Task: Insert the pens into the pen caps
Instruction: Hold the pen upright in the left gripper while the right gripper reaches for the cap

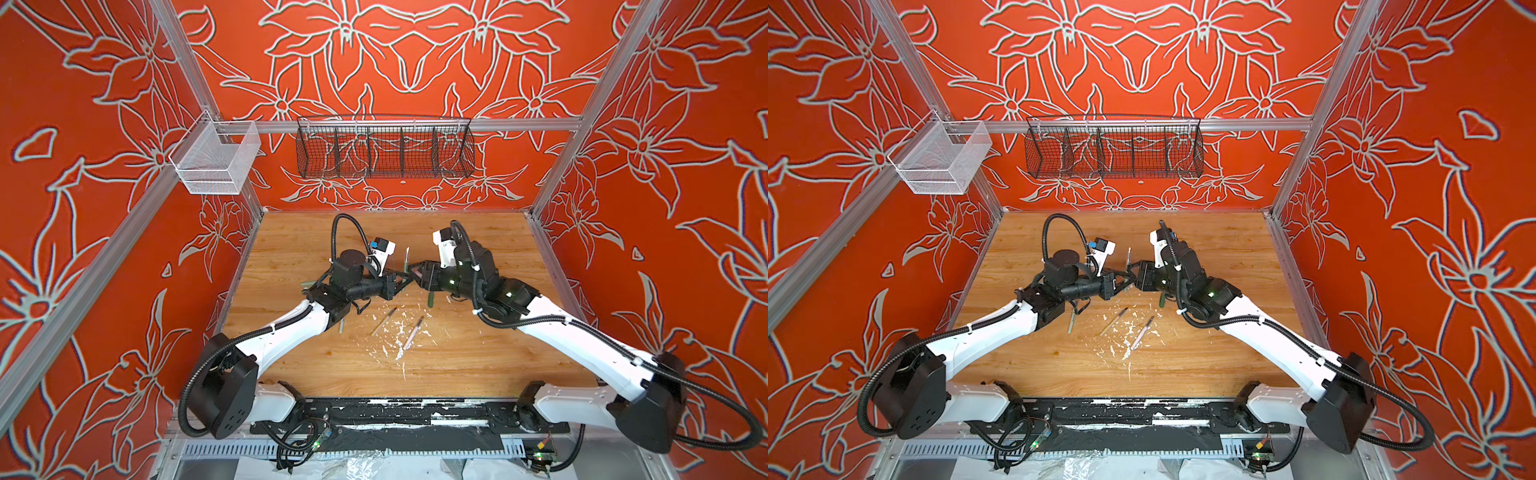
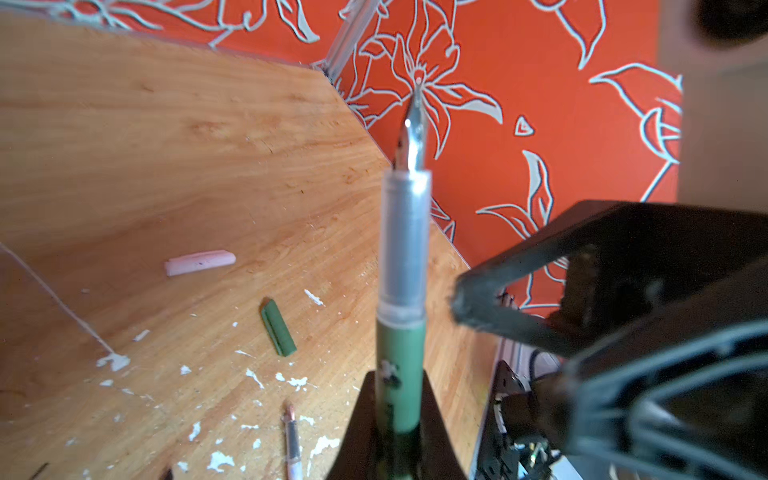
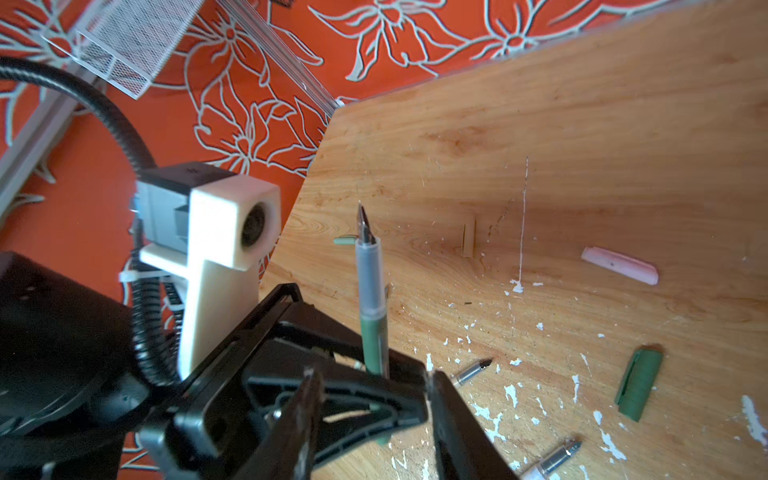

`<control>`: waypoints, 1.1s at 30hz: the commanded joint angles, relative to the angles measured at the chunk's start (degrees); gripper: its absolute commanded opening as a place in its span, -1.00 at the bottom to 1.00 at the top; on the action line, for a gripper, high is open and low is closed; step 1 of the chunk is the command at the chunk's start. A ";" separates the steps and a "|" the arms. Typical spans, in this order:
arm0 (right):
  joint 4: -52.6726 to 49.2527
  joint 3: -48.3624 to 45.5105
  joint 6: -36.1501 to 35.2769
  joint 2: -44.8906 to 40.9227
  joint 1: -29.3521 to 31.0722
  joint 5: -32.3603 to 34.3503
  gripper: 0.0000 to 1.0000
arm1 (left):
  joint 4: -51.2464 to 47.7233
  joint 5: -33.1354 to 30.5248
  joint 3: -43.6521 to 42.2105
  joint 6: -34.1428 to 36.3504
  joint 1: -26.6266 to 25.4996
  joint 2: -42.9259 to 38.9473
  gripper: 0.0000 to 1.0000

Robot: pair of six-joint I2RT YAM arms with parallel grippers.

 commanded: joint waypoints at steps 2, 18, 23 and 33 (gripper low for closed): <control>0.89 -5.21 -7.07 -7.95 0.08 7.75 -0.26 | 3.18 -7.30 -2.23 5.93 0.29 -5.43 -1.00; -11.29 -7.71 -1.61 14.18 -13.32 0.47 -0.42 | 0.04 -7.94 -3.24 18.81 -2.17 -15.58 -1.00; -10.49 -4.86 -2.01 23.62 -13.32 -2.05 -0.48 | -0.92 -8.95 -3.12 19.66 -3.83 -15.74 -1.00; -10.68 -0.56 -1.26 32.11 -13.33 0.11 -0.38 | -2.06 -8.16 -2.51 19.11 -6.30 -14.47 -1.00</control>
